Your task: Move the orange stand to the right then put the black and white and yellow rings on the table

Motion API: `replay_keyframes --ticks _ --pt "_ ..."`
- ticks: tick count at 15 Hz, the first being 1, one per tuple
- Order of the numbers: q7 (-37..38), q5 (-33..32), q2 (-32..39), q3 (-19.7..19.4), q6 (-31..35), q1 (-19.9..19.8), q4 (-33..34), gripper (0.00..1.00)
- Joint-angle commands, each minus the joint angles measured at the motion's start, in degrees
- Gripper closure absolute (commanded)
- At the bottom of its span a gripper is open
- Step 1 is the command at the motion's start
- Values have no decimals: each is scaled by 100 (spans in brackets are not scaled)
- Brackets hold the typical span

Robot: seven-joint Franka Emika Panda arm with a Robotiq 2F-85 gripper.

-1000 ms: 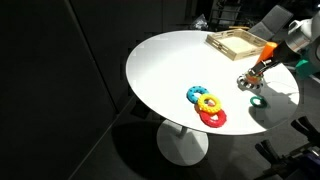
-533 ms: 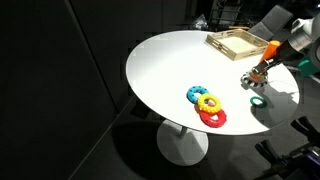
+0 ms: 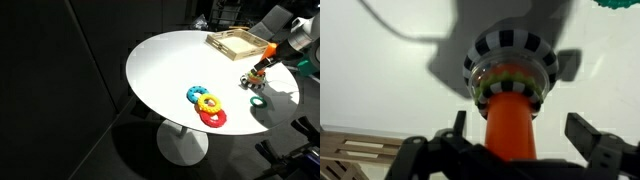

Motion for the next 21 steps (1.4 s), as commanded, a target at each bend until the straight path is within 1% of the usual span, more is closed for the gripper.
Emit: replay_keyframes --ticks 1,9,16,17,21 --pt "-29 41 -43 4 257 -6 -98 0" --pt "29 75 24 264 745 -275 -261 0" --pt "27 73 239 303 1050 -479 -291 0" --pt "12 72 142 293 853 -498 -216 0" --pt "24 72 193 316 857 -583 -173 0"
